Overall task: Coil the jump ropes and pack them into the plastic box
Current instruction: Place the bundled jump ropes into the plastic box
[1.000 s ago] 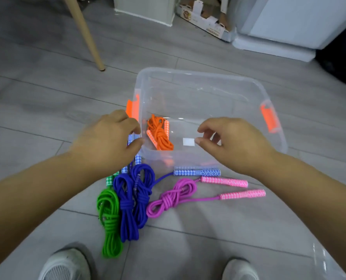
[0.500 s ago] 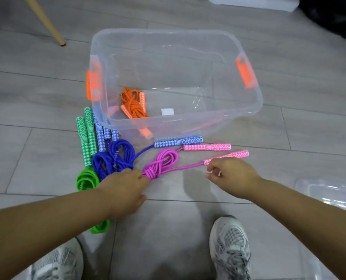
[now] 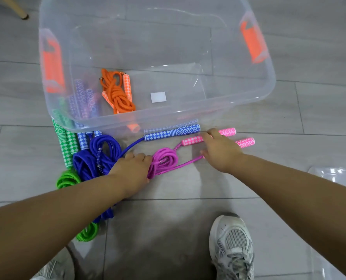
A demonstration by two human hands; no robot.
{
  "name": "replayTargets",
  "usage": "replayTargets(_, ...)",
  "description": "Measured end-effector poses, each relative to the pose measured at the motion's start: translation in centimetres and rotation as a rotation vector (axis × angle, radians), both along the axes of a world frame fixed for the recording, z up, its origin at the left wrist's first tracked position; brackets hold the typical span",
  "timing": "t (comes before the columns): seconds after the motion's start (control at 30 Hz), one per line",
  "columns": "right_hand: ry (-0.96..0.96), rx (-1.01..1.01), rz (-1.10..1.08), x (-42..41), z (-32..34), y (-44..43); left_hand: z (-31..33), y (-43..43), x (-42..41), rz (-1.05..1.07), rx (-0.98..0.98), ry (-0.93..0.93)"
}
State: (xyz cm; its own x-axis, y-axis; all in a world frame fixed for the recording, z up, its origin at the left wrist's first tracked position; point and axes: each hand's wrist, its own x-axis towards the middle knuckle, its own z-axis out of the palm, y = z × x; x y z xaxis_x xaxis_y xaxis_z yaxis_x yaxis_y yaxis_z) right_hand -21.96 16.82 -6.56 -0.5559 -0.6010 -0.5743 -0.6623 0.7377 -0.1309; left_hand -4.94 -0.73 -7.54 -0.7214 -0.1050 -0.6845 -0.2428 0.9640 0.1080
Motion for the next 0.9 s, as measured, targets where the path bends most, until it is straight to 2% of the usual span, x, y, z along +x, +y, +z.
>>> replayTargets(0.23, 0.003, 0.136, 0.084, 0.3, -0.3, 0.8, -0.6, -0.1, 0.4, -0.158, 0.049, 0.101)
replayTargets(0.4, -0.048, 0.199, 0.132, 1.4, 0.7, 2.8, 0.0, -0.4, 0.8, -0.171, 0.016, 0.063)
replayTargets(0.6, -0.099, 0.147, -0.019, 3.0, 0.0, 3.9, 0.4, -0.3, 1.3, -0.283, 0.114, 0.017)
replayTargets(0.73, -0.144, 0.117, -0.059, 4.5, -0.3, 3.2, -0.3, 0.9, 1.8, -0.318, 0.162, 0.114)
replayTargets(0.8, -0.149, 0.114, -0.046, 5.5, -0.6, 3.0, -0.6, 1.5, 2.1, -0.334, 0.19, 0.231)
replayTargets(0.9, -0.174, 0.045, 0.021, 7.2, -0.6, 2.6, -0.2, 2.0, 2.1, -0.301, 0.214, 0.28)
